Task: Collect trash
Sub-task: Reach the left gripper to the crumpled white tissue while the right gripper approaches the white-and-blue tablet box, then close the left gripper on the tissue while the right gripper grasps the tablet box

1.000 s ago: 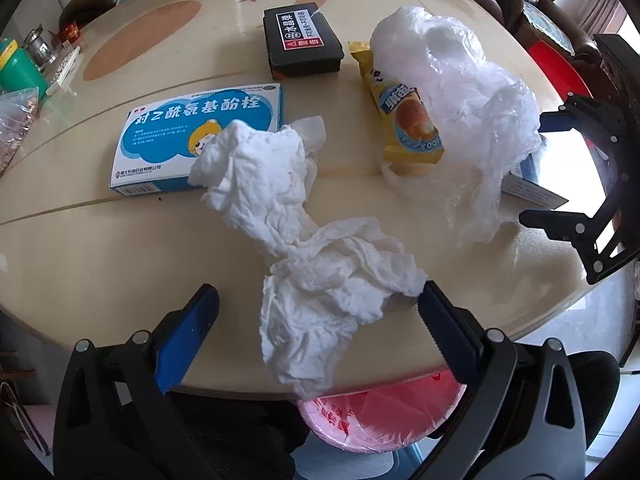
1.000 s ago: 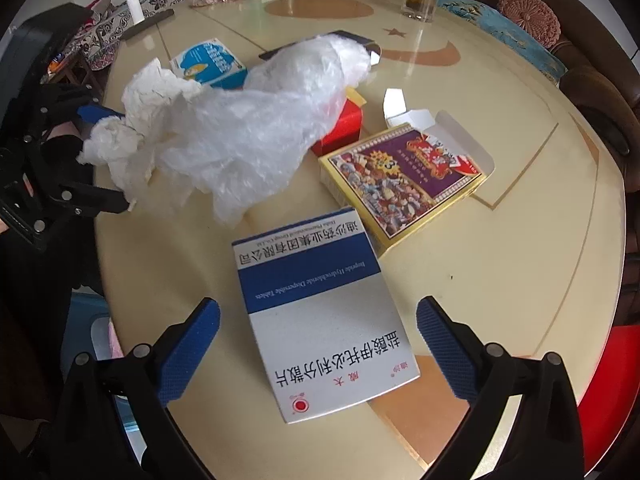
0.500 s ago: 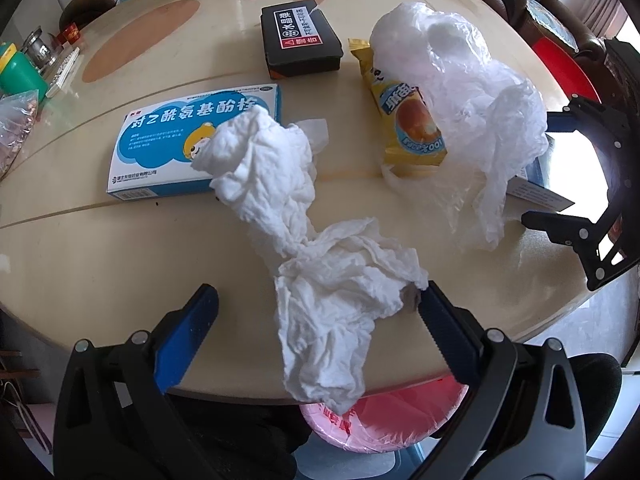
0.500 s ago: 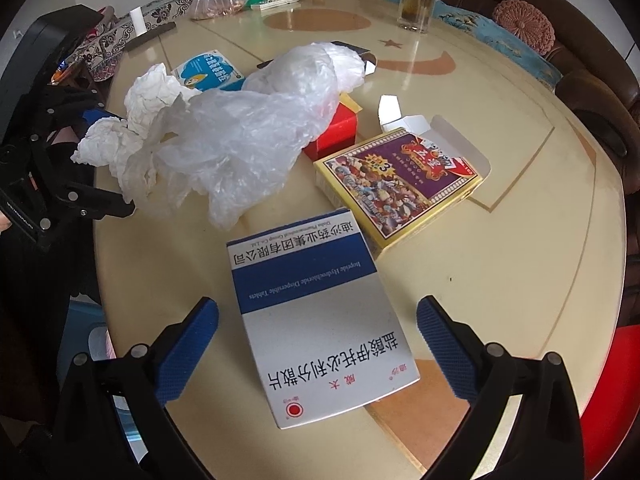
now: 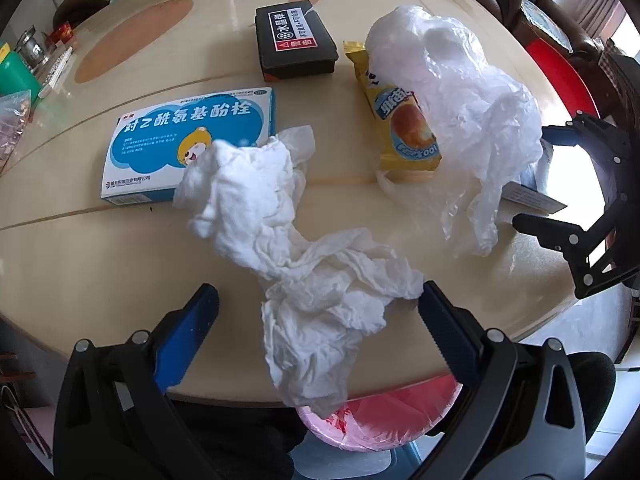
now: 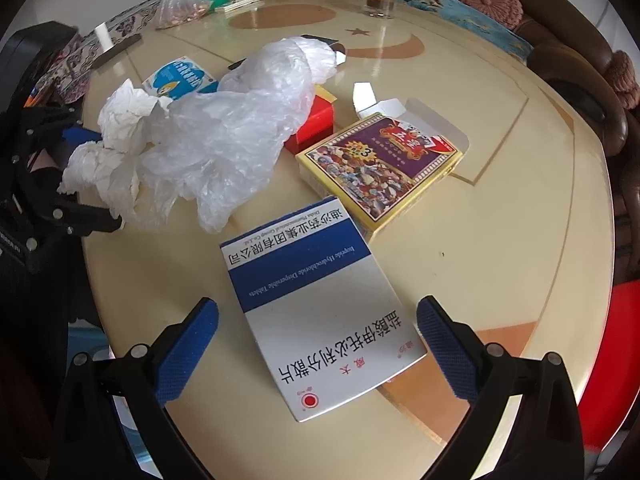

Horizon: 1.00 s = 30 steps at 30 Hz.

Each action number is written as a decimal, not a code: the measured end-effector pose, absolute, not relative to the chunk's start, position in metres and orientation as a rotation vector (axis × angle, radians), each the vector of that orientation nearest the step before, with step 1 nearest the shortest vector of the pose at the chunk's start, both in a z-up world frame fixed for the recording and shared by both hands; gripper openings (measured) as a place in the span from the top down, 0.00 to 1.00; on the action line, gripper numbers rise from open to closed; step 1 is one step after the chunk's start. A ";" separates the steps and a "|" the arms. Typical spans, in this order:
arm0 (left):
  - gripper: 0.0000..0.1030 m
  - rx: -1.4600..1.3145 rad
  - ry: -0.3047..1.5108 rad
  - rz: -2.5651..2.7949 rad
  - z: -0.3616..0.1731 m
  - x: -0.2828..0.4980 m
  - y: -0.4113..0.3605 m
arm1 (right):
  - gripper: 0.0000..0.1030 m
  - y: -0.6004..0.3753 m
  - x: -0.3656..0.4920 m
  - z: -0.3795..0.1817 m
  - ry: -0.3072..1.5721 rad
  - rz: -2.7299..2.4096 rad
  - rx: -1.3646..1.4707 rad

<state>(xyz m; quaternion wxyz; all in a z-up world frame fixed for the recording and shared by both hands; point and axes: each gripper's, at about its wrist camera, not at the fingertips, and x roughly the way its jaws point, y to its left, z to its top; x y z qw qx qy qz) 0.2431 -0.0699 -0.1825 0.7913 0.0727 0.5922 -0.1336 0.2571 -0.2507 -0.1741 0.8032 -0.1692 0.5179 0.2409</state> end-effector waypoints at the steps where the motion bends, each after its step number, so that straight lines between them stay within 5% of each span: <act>1: 0.06 0.161 1.274 -0.287 -0.183 0.243 -0.070 | 0.06 -0.251 0.256 -0.175 1.113 0.502 -0.352; 8: 0.27 0.172 1.261 -0.290 -0.175 0.238 -0.076 | 0.10 -0.248 0.247 -0.173 1.104 0.429 -0.301; 13: 0.44 0.176 1.253 -0.315 -0.168 0.233 -0.080 | 0.26 -0.241 0.236 -0.168 1.094 0.416 -0.294; 30: 0.80 0.092 1.243 -0.355 -0.162 0.215 -0.050 | 0.28 -0.240 0.215 -0.165 1.084 0.283 -0.200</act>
